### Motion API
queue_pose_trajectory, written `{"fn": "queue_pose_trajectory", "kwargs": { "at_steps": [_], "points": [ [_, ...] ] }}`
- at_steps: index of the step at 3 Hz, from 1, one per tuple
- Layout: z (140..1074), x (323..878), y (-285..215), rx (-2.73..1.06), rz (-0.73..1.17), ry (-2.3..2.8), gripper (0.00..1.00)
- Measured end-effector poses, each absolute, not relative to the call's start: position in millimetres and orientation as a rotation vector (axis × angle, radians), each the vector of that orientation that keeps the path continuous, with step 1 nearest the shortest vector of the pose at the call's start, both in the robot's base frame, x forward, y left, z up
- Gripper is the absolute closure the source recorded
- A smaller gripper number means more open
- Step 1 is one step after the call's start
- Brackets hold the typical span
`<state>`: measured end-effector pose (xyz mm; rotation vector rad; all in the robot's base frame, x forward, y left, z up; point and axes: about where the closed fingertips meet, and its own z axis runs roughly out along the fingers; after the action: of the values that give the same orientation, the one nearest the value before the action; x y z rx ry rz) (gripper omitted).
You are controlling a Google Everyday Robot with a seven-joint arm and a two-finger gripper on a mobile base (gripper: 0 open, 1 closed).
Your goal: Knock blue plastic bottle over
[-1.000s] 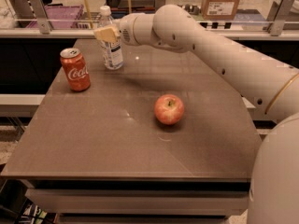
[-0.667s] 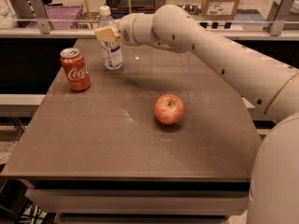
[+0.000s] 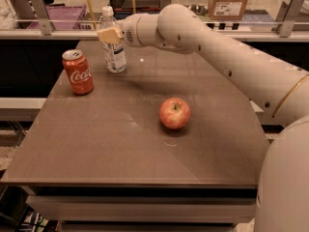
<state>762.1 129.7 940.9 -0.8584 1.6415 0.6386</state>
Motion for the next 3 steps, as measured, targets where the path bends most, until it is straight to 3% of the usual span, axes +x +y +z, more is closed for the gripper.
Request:
{"fn": "queue_pose_trajectory", "kwargs": {
  "at_steps": [3],
  "points": [
    [967,749,73,-0.906,0.567,1.715,1.00]
  ]
}}
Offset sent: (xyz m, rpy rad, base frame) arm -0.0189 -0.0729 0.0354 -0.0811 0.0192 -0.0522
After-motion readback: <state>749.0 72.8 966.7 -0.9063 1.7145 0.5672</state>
